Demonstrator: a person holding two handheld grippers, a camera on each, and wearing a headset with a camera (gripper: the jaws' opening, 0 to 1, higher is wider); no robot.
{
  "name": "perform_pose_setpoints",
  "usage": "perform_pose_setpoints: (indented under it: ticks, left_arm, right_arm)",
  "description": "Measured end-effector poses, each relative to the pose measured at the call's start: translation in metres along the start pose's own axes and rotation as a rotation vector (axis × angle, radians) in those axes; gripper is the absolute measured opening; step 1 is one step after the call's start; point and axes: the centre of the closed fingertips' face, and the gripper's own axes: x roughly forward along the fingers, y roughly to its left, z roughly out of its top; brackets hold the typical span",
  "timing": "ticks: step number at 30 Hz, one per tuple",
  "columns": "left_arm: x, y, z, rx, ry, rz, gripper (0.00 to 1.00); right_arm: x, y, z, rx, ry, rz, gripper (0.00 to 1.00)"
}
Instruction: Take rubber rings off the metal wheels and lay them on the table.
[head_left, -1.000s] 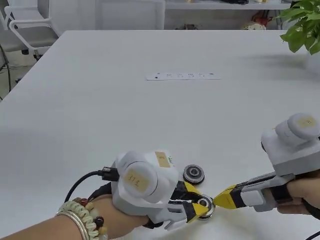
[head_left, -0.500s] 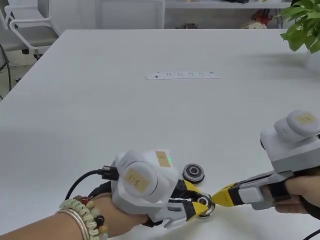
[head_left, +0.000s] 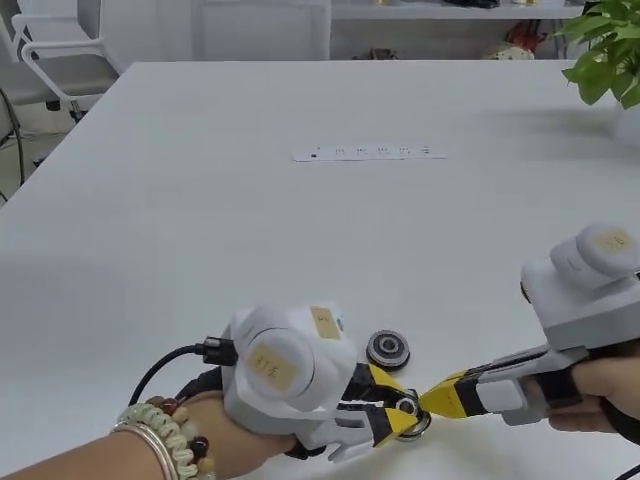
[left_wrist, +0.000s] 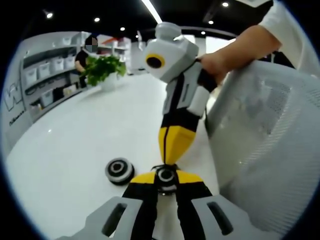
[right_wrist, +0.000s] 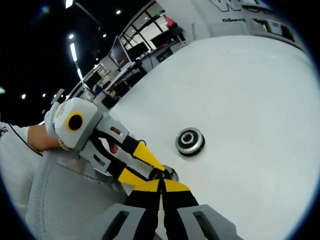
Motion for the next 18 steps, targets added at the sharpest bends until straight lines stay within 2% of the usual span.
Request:
perform_pose_setpoints:
  ticks: [12,14,16,18]
  left_arm:
    - [0.000,0.000,0.000,-0.001,0.002,0.001,0.14]
    - [0.000,0.000,0.000,0.000,0.003,0.002,0.14]
    - [0.000,0.000,0.000,-0.001,0.003,0.002,0.14]
    - [0.000,0.000,0.000,-0.002,0.002,0.003,0.14]
  right_arm:
    - [0.000,0.002,0.001,0.004,-0.008,0.018,0.00]
    - [0.000,0.003,0.002,0.005,-0.012,0.026,0.00]
    - [0.001,0.010,0.008,0.017,-0.043,0.062,0.00]
    - [0.000,0.009,0.009,0.006,-0.042,0.047,0.00]
